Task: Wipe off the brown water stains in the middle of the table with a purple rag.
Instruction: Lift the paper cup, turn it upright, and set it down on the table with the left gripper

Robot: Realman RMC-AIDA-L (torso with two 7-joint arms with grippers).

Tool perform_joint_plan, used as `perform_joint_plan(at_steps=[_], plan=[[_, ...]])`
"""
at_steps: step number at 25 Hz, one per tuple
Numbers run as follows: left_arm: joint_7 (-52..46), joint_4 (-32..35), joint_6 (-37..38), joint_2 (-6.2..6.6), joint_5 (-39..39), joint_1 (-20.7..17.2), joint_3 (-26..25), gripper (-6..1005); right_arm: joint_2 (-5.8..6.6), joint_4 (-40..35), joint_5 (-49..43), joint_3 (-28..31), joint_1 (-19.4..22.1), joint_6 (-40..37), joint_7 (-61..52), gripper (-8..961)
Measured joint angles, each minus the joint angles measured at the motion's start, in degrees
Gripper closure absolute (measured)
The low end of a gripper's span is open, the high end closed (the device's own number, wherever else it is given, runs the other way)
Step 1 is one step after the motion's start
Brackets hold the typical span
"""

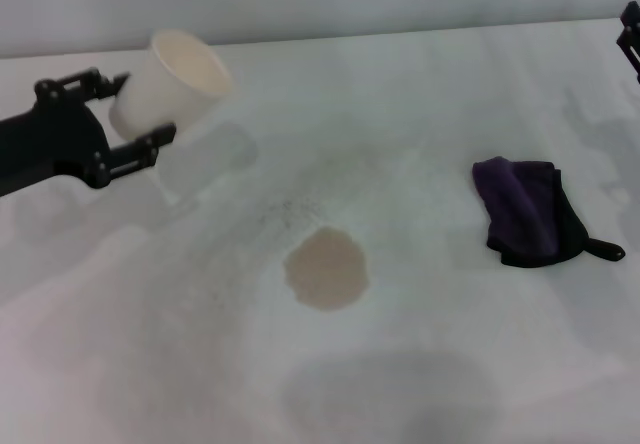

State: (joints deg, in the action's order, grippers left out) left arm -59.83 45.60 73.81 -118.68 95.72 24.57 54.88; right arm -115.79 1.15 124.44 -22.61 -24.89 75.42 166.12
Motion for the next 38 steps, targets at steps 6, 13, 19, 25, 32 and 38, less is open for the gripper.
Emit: perform_joint_plan(at_steps=[6,13,19,25,32,38], plan=[[8.6,-12.6,-0.1,-0.18,-14.5,-0.1,-0.8,330,0.16,-3.7,0.0,-3.6,-0.1,0.0,0.0,124],[20.4,-28.9,0.5,-0.62,-26.6,-0.8,-0.3,332,0.32,-7.4,0.0,-8.3,0.8,-0.8,0.6,124],[27.5,-38.2,0.3,-0.84,-28.9,-0.6,-0.4,332,0.40,-9.8,0.0,-10.6,1.4,-3.4,0.9,124],[30.7,-42.0,0.0,-0.94,-28.8,-1.1,-0.3,334,0.46,-10.8,0.0,-11.7,2.4,-3.4,0.9,123],[33.6,-44.6,-2.8,-0.94,-28.8,-1.4,-0.3,338,0.39,-10.9,0.0,-11.5,3.5,-1.4,0.9,123],[34.5,-45.5,-3.6,-0.94,-29.0,-2.3,-0.3,337,0.42,-10.9,0.0,-11.6,3.7,-0.2,0.9,123]])
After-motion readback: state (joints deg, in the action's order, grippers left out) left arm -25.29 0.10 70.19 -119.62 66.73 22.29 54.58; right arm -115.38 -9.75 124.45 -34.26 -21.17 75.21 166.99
